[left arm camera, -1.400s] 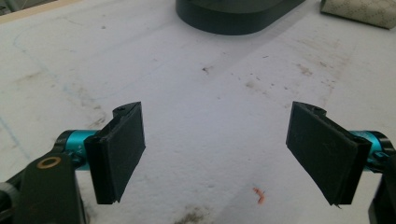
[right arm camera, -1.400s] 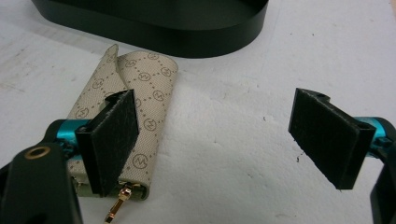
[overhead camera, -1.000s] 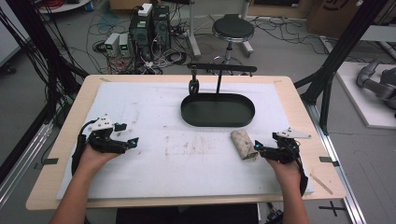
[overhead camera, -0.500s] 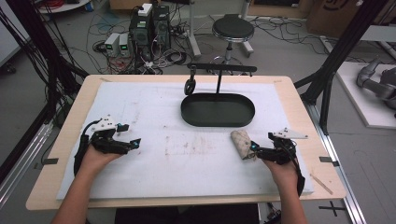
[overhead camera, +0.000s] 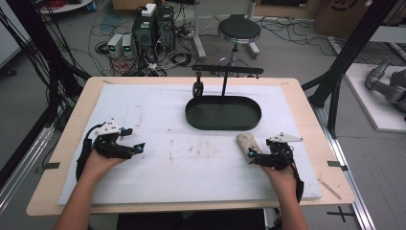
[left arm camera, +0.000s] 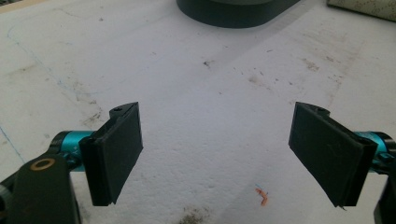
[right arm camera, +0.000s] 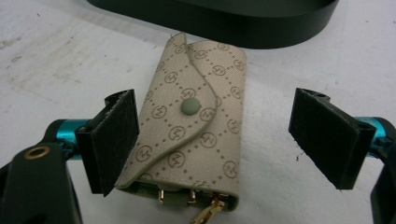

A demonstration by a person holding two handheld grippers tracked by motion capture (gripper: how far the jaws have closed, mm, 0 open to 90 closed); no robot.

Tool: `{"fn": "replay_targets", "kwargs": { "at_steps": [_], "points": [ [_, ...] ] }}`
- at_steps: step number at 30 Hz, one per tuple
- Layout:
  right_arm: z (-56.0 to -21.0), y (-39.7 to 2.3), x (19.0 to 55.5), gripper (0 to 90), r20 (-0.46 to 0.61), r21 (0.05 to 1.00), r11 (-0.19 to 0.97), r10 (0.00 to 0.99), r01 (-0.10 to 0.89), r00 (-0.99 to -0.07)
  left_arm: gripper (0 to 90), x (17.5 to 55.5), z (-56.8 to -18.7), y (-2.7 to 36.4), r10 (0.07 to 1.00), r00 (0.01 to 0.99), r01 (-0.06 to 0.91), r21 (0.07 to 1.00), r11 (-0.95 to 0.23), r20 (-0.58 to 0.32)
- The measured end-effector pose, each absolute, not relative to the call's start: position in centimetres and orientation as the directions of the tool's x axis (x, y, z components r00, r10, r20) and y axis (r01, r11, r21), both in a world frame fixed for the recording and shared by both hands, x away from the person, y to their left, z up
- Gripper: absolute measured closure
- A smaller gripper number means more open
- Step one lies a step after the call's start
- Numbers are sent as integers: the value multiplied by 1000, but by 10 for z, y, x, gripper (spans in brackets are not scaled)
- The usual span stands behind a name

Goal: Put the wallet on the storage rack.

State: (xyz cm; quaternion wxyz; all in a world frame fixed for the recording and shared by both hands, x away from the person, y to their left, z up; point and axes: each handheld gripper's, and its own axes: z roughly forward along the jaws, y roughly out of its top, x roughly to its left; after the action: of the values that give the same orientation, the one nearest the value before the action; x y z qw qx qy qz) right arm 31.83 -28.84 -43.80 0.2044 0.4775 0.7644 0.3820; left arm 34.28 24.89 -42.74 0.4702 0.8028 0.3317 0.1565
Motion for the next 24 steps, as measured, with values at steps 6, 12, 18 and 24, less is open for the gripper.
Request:
{"fn": "replay_targets", "kwargs": {
  "at_steps": [6, 12, 18, 24],
  "points": [
    [-442, -278, 318, 165, 49, 766, 269, 882, 585, -469, 174, 343, -428, 249, 680, 731, 384, 860, -336, -61],
    [-450, -269, 319, 165, 39, 730, 294, 883, 617, -467, 174, 343, -428, 250, 678, 733, 385, 858, -341, -59],
    [-454, -262, 322, 166, -7, 687, 348, 881, 638, -473, 174, 343, -430, 248, 678, 733, 389, 854, -344, -61],
    [-454, -263, 321, 247, -6, 693, 341, 884, 635, -468, 174, 343, -431, 247, 678, 732, 393, 851, -348, -61]
  ]
}}
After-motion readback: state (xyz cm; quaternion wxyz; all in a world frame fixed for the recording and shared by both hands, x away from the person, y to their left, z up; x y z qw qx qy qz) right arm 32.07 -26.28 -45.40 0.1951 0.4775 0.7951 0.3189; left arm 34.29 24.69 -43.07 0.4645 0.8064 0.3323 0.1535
